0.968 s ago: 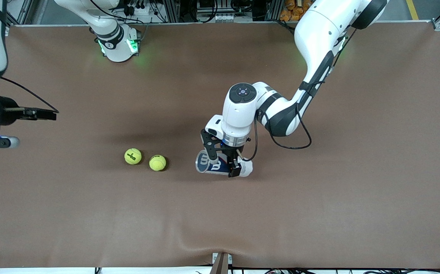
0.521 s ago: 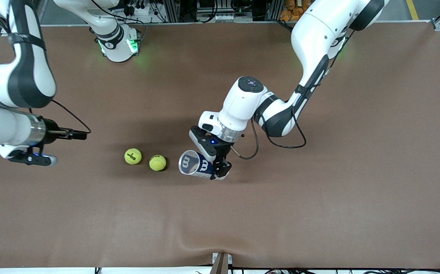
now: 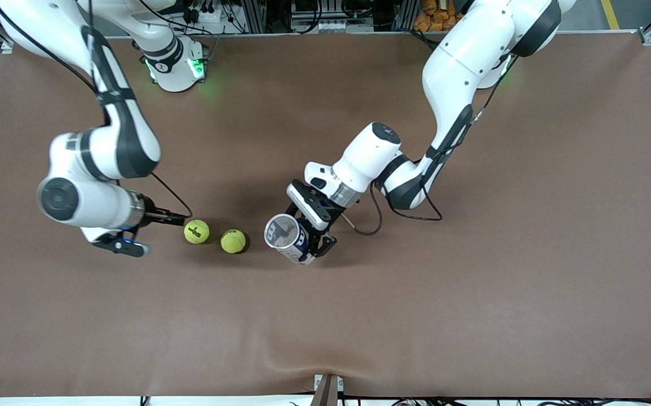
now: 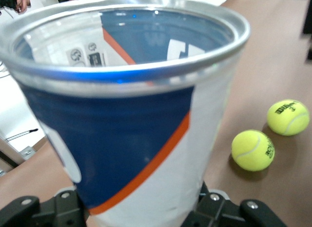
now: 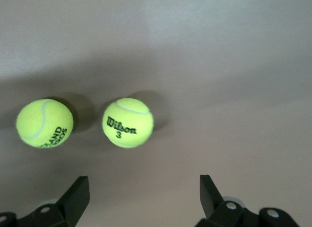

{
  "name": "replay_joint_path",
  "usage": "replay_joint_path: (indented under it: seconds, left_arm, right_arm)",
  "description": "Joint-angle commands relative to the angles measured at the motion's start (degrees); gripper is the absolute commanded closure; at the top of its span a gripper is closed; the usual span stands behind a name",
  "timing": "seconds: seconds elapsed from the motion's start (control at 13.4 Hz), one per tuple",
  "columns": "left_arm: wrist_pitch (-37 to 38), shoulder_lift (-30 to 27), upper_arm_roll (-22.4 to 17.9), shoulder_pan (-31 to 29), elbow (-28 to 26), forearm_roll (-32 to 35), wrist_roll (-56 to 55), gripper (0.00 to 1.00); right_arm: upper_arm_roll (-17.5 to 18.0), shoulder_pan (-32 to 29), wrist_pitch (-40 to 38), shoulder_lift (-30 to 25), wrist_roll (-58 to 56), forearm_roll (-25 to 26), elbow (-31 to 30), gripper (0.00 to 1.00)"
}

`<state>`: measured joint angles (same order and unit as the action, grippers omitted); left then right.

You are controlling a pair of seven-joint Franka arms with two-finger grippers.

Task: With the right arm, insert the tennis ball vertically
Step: 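Lower the right gripper onto the Wilson tennis ball and grasp it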

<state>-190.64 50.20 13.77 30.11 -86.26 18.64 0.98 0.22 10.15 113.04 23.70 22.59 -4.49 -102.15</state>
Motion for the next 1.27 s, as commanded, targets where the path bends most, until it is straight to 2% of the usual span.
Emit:
replay_joint_path:
  seconds: [0.0, 0.15, 0.52, 0.74, 0.82, 0.89, 0.97, 1.04, 1.12, 1.19]
  left_arm:
    - [-8.7, 3.4, -0.1, 0.0, -1.0, -0.9, -0.5, 0.22]
    - [-12.5, 5.1, -0.1, -0.1, -2.3, -0.8, -0.7, 0.23]
    - [-13.0, 5.2, -0.1, -0.5, -5.1, -0.7, -0.8, 0.23]
    - [-13.1, 5.5, -0.1, -0.7, -5.6, -0.7, -0.8, 0.23]
    - [-13.1, 6.0, -0.1, -0.8, -5.5, -0.7, -0.8, 0.22]
    - [-13.1, 6.0, -0.1, -0.8, -5.5, -0.7, -0.8, 0.22]
    - [-13.1, 6.4, -0.1, -0.8, -5.5, -0.7, -0.8, 0.22]
    - [-13.1, 6.4, -0.1, -0.8, -5.5, -0.7, -0.8, 0.23]
    - [-13.1, 6.4, -0.1, -1.0, -5.5, -0.6, -0.8, 0.23]
    - [-13.1, 6.5, -0.1, -1.0, -5.5, -0.6, -0.8, 0.23]
  right_arm:
    - [-0.4, 1.3, 1.9, 2.1, 1.9, 0.3, 0.0, 0.0]
    - [-0.4, 2.2, 5.9, 3.9, 6.6, 0.5, -1.0, 0.0]
    - [-0.4, 2.9, 11.4, 8.1, 7.6, 1.8, -1.9, 0.0]
    - [-0.4, 3.0, 18.7, 8.3, 7.6, 1.9, -6.3, 0.0]
    - [-0.4, 3.5, 19.0, 8.3, 7.6, 1.9, -6.4, 0.11]
    - [-0.4, 3.4, 18.5, 8.2, 7.6, 1.9, -6.3, 0.48]
    - [-0.4, 3.3, 17.7, 7.9, 7.6, 1.8, -5.9, 0.76]
    - [-0.4, 3.0, 16.3, 7.7, 7.6, 1.8, -4.8, 0.92]
    - [-0.4, 3.0, 13.4, 7.4, 7.6, 1.8, -3.4, 0.99]
    - [-0.4, 3.0, 9.6, 7.1, 7.7, 1.8, -1.1, 0.99]
